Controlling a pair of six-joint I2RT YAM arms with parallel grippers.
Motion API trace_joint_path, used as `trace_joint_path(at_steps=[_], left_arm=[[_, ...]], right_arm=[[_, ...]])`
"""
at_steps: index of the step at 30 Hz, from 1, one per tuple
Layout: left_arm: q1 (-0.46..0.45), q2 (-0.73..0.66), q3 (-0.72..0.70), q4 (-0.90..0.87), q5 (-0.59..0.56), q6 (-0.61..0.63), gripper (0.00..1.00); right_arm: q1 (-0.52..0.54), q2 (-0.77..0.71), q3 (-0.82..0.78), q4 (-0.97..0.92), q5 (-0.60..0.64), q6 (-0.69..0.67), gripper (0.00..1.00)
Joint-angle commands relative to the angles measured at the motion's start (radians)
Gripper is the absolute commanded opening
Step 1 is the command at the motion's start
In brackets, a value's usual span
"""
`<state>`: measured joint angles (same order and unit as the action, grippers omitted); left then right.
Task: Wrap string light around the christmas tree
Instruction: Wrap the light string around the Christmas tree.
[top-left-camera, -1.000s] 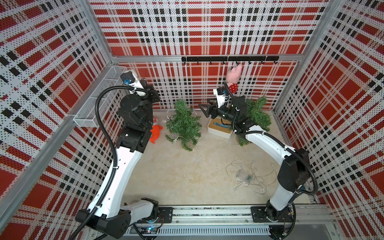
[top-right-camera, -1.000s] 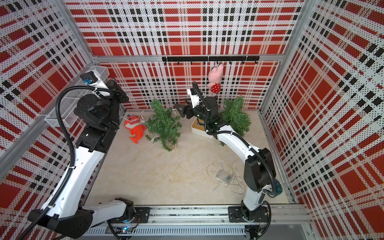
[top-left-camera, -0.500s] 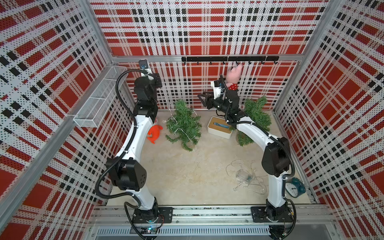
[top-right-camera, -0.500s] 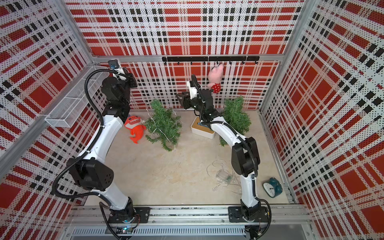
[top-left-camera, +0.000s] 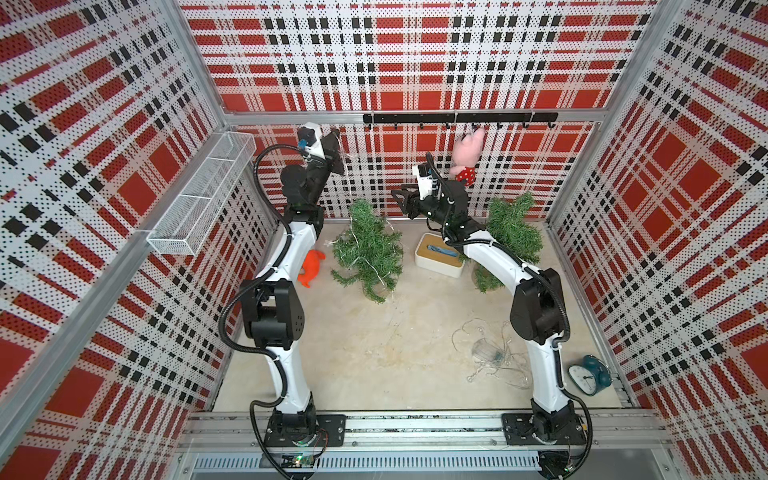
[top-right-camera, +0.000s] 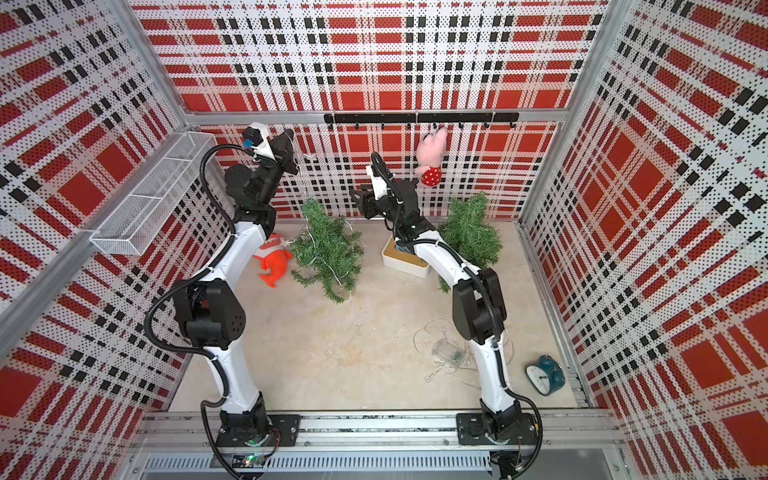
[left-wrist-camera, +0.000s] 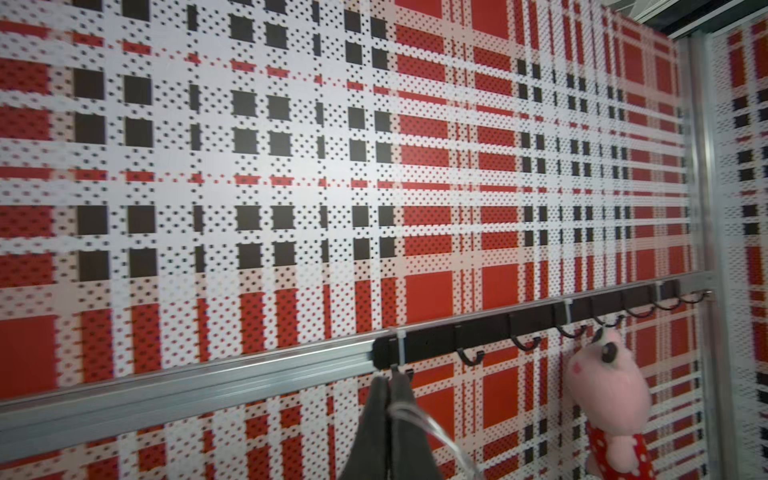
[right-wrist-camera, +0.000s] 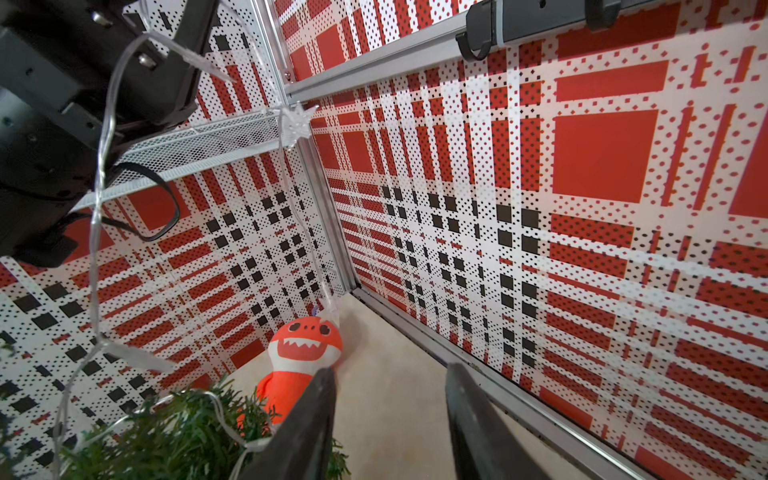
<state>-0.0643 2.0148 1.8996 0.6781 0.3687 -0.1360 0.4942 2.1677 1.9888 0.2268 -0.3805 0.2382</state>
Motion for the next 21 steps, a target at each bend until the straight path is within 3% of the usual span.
trace_joint_path(at_steps=[1,5,10,17,21], left_arm=[[-0.051,0.041,0.064,0.063,0.17,-0.112,0.03],[-0.083,0.07,0.1,0.061,0.209,-0.159,0.03],[-0.114,0.056,0.099,0.057,0.262,-0.191,0.03],[-0.161,0.032,0.096,0.036,0.303,-0.187,0.03],[-0.172,0.007,0.075,0.02,0.315,-0.178,0.03]], right_arm=[[-0.004,0.025,0.031,0.005,-0.002,-0.048,0.57],[-0.005,0.028,0.024,0.003,0.007,-0.062,0.74],[-0.004,0.036,0.034,0.013,0.05,-0.075,0.84],[0.0,0.099,0.103,0.066,0.041,-0.009,0.87],[0.003,0.171,0.215,0.045,0.121,0.011,0.82]])
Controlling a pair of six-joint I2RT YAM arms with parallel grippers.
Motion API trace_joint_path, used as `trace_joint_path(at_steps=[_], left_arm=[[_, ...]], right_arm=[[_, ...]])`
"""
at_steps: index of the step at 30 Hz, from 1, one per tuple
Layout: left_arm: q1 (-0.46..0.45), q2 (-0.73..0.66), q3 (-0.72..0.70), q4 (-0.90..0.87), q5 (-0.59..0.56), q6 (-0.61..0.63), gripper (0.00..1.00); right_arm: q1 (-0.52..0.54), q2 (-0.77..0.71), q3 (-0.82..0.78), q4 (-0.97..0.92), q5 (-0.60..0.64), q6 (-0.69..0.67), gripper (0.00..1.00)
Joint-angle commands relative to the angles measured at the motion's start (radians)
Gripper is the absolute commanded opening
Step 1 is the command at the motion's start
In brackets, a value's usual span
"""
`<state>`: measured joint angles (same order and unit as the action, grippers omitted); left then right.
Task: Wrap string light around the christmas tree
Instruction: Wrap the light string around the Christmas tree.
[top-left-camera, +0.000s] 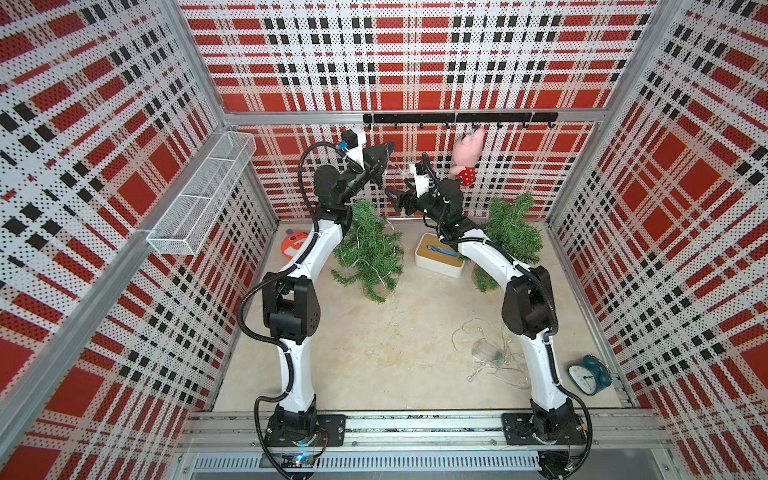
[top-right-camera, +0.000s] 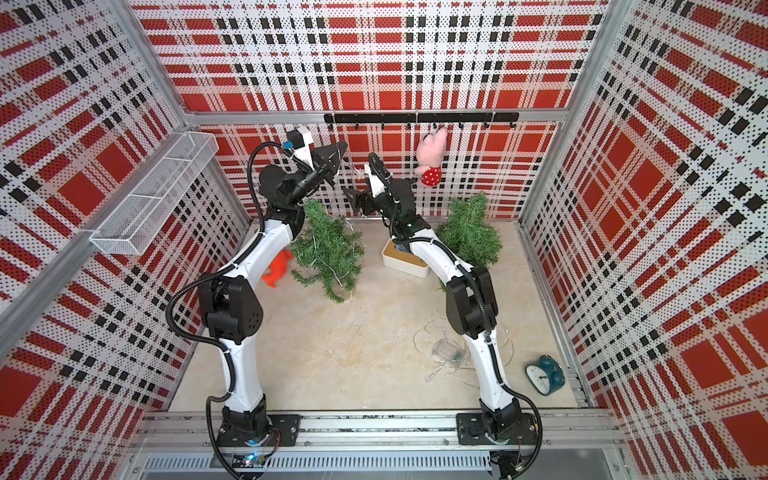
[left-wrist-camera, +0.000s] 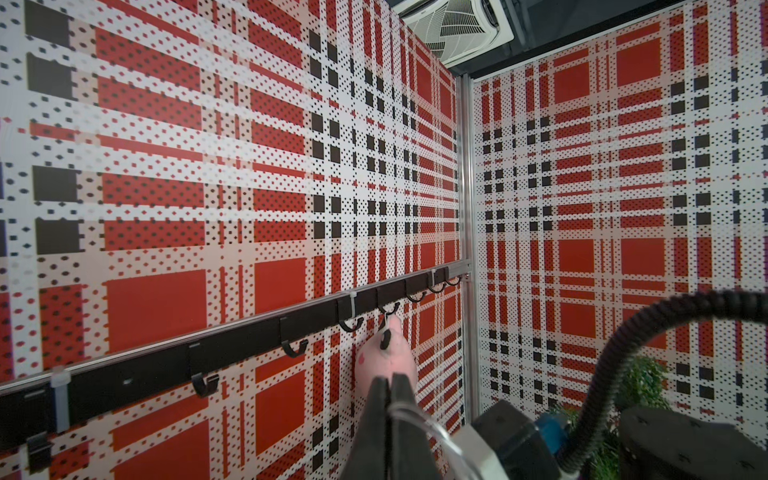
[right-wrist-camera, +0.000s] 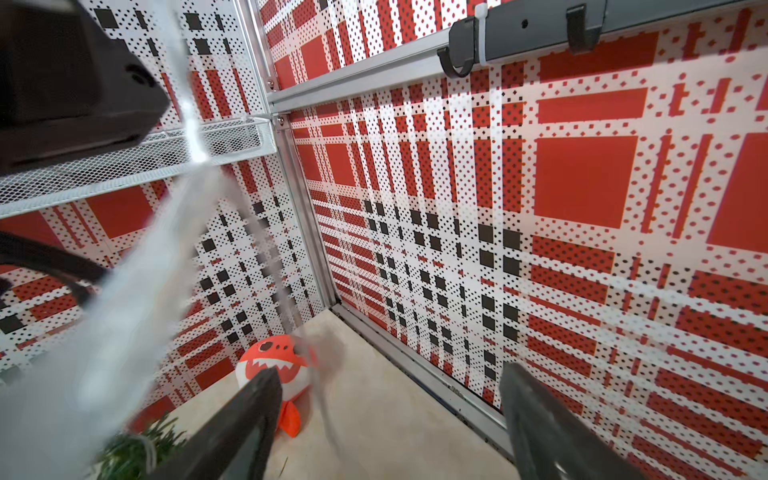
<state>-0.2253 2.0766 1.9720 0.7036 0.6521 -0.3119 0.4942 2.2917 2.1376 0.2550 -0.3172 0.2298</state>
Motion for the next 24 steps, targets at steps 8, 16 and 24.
trace_joint_path(at_steps=[8,16,24], left_arm=[[0.019,-0.137,-0.098,-0.021,0.04,0.005,0.04],[0.055,-0.167,-0.152,-0.049,0.011,0.01,0.21],[0.081,-0.186,-0.167,-0.116,-0.048,0.011,0.57]], right_arm=[[-0.005,0.041,0.071,0.085,0.134,0.034,0.31],[-0.006,-0.23,-0.241,0.065,0.191,-0.058,0.06],[-0.006,-0.583,-0.6,-0.087,0.21,-0.087,0.0]])
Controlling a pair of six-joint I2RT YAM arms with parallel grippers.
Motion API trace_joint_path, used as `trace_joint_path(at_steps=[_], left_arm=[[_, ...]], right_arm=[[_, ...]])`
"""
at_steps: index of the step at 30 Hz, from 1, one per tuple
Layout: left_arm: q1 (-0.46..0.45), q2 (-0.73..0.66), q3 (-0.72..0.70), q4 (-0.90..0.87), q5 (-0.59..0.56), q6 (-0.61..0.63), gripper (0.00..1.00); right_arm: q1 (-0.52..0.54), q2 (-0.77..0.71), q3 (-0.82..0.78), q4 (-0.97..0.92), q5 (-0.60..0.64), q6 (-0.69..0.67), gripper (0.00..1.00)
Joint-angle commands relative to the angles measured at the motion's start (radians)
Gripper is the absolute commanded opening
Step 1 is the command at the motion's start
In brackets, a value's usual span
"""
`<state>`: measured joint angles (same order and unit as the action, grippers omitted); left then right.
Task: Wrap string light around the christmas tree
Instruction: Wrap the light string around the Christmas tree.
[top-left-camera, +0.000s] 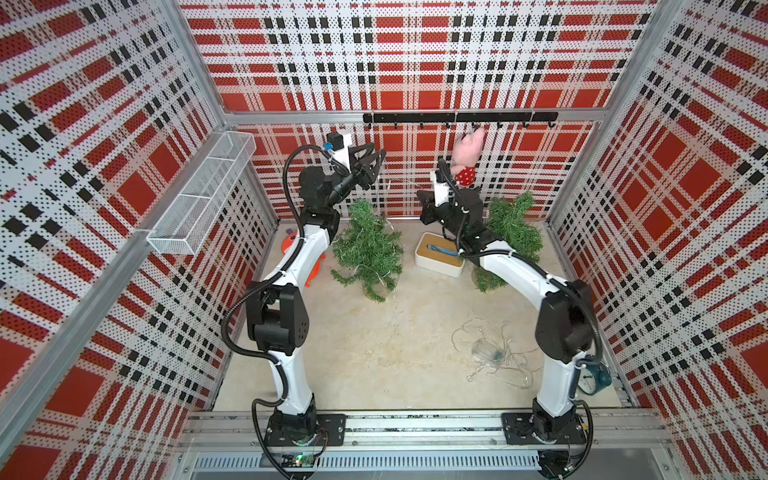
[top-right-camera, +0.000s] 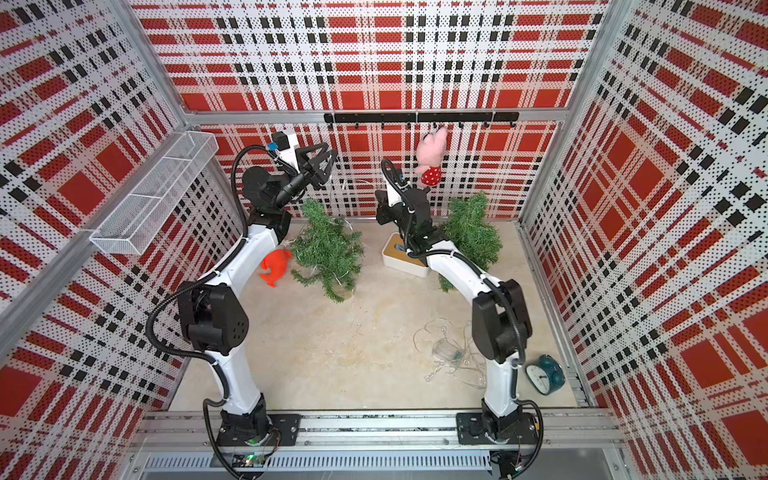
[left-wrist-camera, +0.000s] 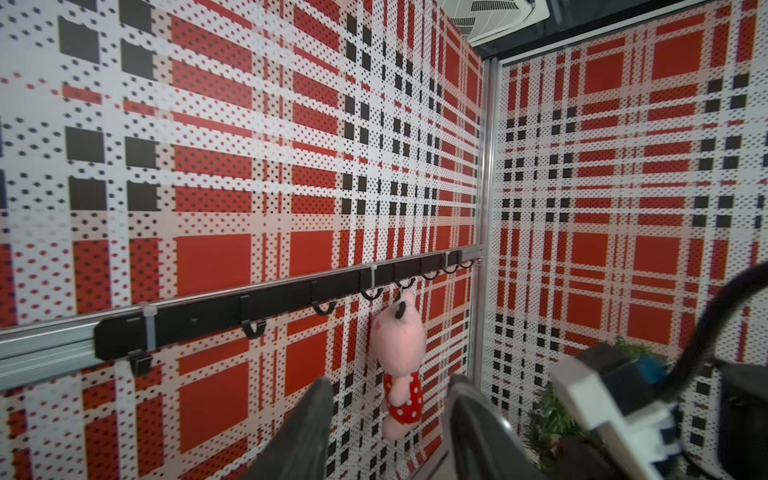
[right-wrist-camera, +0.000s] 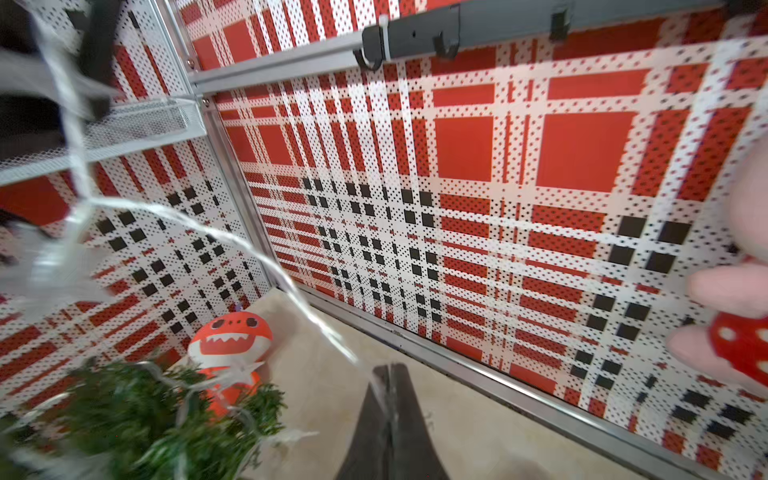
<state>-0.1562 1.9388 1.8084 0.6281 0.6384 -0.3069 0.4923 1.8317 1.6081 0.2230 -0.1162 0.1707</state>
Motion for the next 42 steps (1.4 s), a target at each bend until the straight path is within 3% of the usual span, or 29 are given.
trace_joint_path(at_steps=[1,7,11,14,18,22,32,36,39,42], left_arm=[[0.021,-0.05,-0.001,-0.056,-0.048,0.0,0.6],[0.058,-0.067,0.017,-0.188,-0.118,0.007,0.67],[0.058,-0.089,0.032,-0.347,-0.197,0.081,0.7],[0.058,-0.098,0.063,-0.473,-0.258,0.134,0.72],[0.059,-0.123,0.074,-0.603,-0.312,0.193,0.75],[0.067,-0.137,0.108,-0.797,-0.368,0.268,0.78],[0.093,-0.206,0.045,-0.973,-0.297,0.331,0.81],[0.105,-0.243,-0.027,-0.996,-0.294,0.276,0.81],[0.112,-0.284,-0.092,-0.995,-0.288,0.23,0.82],[0.113,-0.32,-0.135,-0.97,-0.212,0.2,0.83]], right_arm=[[-0.003,-0.167,-0.132,-0.078,0.012,-0.024,0.0],[0.009,-0.421,-0.344,-0.241,0.015,0.0,0.0],[0.115,-0.499,-0.396,-0.431,0.06,-0.048,0.0],[0.24,-0.502,-0.439,-0.476,0.061,-0.026,0.0],[0.418,-0.424,-0.438,-0.394,0.043,0.03,0.0],[0.519,-0.312,-0.374,-0.296,-0.012,0.059,0.0],[0.475,-0.227,-0.343,-0.082,-0.051,0.213,0.0],[0.4,-0.262,-0.417,0.021,-0.057,0.333,0.0],[0.394,-0.267,-0.415,0.031,-0.063,0.326,0.0],[0.391,-0.24,-0.398,0.042,-0.068,0.332,0.0]])
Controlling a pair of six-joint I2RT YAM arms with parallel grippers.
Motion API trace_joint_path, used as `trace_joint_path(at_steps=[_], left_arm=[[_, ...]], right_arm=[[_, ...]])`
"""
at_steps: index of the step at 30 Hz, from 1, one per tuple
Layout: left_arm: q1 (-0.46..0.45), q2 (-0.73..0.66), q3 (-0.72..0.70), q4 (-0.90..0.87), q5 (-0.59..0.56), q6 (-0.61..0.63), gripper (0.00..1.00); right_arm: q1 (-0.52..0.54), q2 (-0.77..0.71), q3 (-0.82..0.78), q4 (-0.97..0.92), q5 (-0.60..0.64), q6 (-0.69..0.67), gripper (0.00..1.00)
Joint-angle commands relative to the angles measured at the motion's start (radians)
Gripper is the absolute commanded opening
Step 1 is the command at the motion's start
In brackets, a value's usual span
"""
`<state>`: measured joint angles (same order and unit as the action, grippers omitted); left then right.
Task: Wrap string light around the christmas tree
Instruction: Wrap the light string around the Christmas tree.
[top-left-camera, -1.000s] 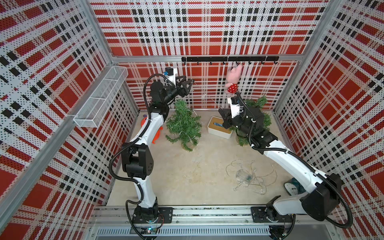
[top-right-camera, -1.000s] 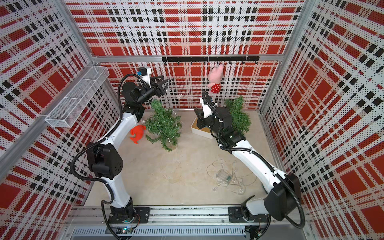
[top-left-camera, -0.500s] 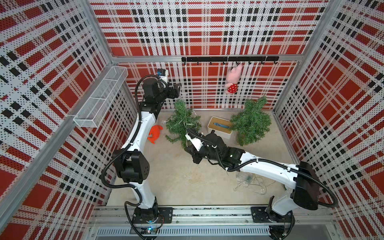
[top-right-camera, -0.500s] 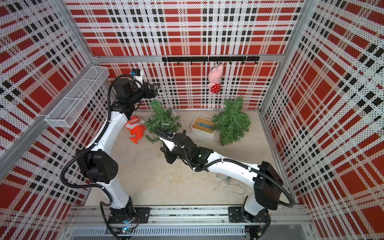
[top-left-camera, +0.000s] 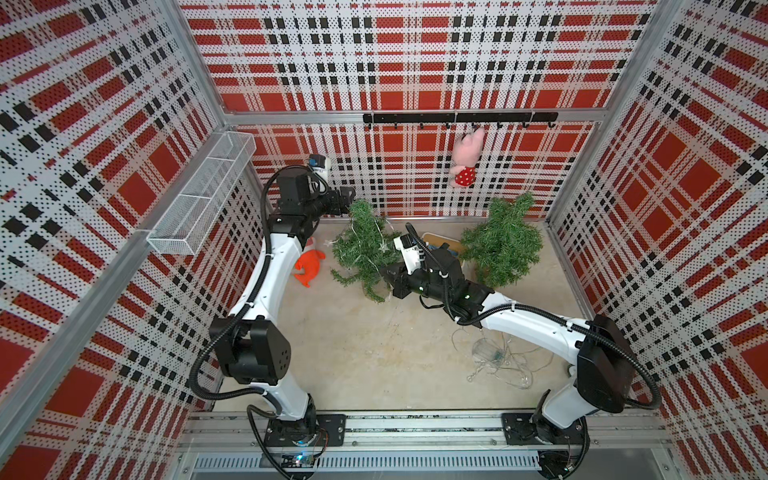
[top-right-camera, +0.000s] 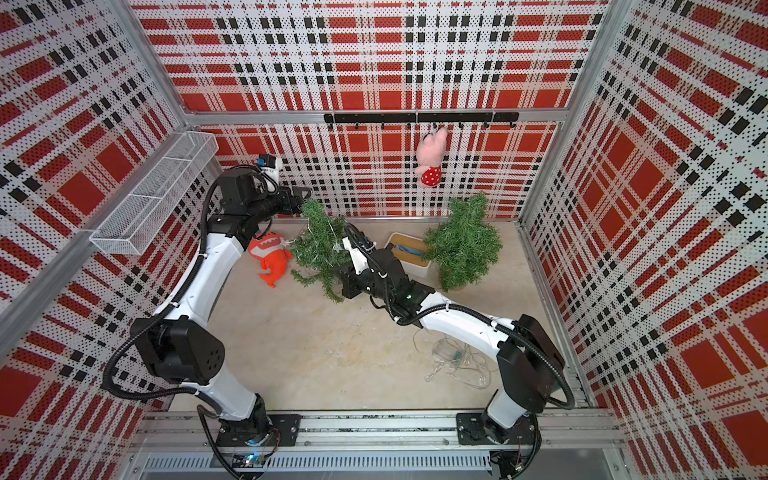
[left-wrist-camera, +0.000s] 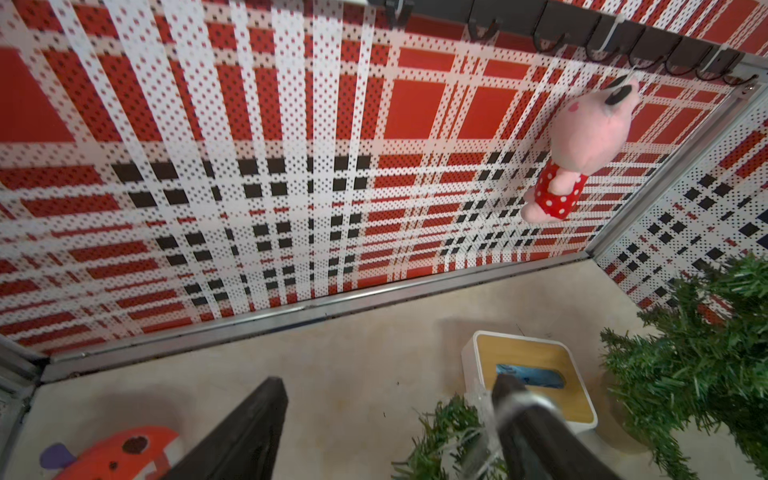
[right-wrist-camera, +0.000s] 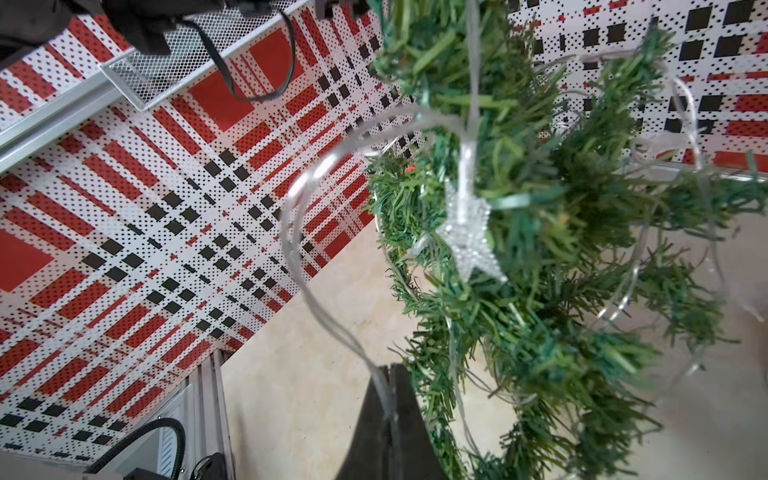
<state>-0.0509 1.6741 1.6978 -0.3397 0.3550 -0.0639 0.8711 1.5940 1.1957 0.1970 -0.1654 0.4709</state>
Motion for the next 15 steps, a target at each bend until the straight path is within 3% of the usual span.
trace_joint_path(at_steps=[1,5,8,10,15], left_arm=[[0.011,-0.068,-0.038,0.015,0.109,-0.057,0.83],[0.026,-0.111,-0.067,0.018,0.142,-0.09,0.88],[0.025,-0.144,-0.07,-0.09,-0.014,-0.045,0.95],[0.028,-0.154,-0.076,-0.166,-0.054,-0.004,0.96],[0.053,-0.185,-0.123,-0.211,-0.006,-0.016,0.91]], right_arm=[[0.01,0.01,0.026,0.073,-0.019,0.037,0.0],[0.001,0.043,0.053,0.1,-0.018,0.067,0.0],[0.001,0.058,0.062,0.115,-0.042,0.075,0.0],[0.0,0.061,0.058,0.11,-0.045,0.075,0.0],[-0.01,0.06,0.06,0.095,-0.049,0.066,0.0]])
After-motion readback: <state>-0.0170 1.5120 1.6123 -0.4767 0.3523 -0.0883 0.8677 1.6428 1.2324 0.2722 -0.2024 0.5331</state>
